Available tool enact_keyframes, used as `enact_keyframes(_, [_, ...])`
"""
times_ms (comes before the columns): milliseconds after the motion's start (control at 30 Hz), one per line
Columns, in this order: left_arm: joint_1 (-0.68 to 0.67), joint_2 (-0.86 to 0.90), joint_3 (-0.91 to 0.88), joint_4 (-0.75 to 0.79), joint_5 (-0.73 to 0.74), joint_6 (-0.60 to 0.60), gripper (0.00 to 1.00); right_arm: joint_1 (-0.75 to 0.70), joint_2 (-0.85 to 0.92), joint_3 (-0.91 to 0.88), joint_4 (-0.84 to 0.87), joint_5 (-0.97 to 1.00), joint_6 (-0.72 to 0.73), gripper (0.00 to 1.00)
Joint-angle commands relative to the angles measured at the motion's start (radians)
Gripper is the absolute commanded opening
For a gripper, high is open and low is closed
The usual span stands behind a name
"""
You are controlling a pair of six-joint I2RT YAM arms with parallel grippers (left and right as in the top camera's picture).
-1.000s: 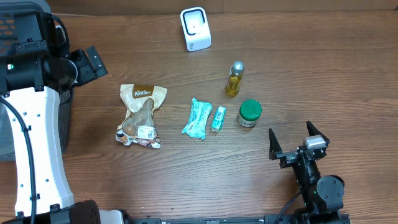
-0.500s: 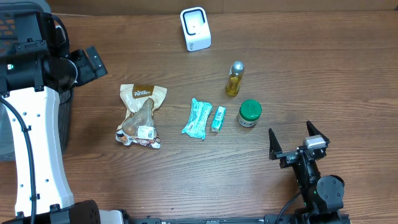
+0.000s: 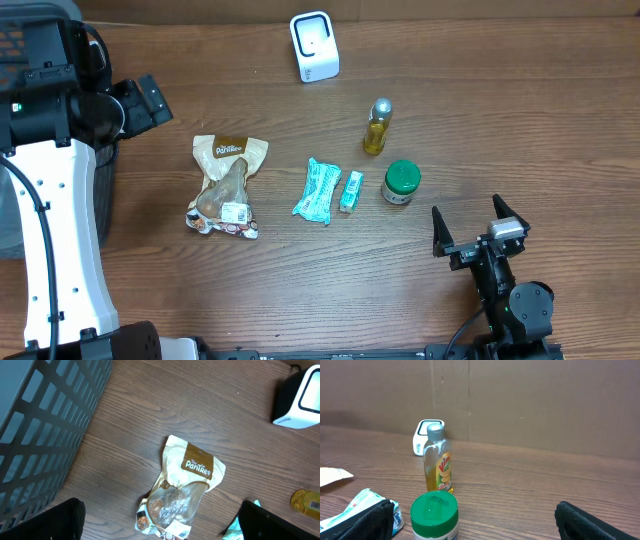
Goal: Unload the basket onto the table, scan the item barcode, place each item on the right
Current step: 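Raise the left gripper back toward the basket and hold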
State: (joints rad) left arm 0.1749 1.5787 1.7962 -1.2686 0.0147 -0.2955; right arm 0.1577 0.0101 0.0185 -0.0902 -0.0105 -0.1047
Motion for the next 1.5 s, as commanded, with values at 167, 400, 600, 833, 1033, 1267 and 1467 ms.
enact_keyframes(167, [0.002, 0.003, 0.006, -0.002, 0.004, 0.011, 1.0, -0.001, -0.007, -0.01, 0.006, 0.006, 0.003, 1.0])
enact_keyframes(400, [0.002, 0.003, 0.006, -0.002, 0.003, 0.011, 0.99, -0.001, -0.007, -0.009, 0.021, -0.145, 0.039, 1.0])
enact_keyframes(600, [0.002, 0.003, 0.006, -0.002, 0.003, 0.011, 0.99, -0.001, -0.007, 0.086, -0.009, -0.147, 0.135, 1.0])
enact_keyframes(833, [0.002, 0.003, 0.006, -0.002, 0.003, 0.011, 1.0, -0.001, -0.007, 0.088, -0.029, -0.148, 0.135, 1.0])
enact_keyframes(1033, [0.002, 0.003, 0.006, -0.002, 0.004, 0.011, 1.0, -0.001, -0.007, 0.087, -0.084, -0.149, 0.135, 1.0])
enact_keyframes(1267, [0.002, 0.003, 0.006, -0.002, 0.003, 0.011, 1.0, -0.001, -0.007, 0.087, -0.144, -0.148, 0.135, 1.0])
enact_keyframes(1467, [0.002, 0.003, 0.006, -0.002, 0.003, 0.011, 1.0, -0.001, -0.007, 0.087, -0.215, -0.148, 0.135, 1.0])
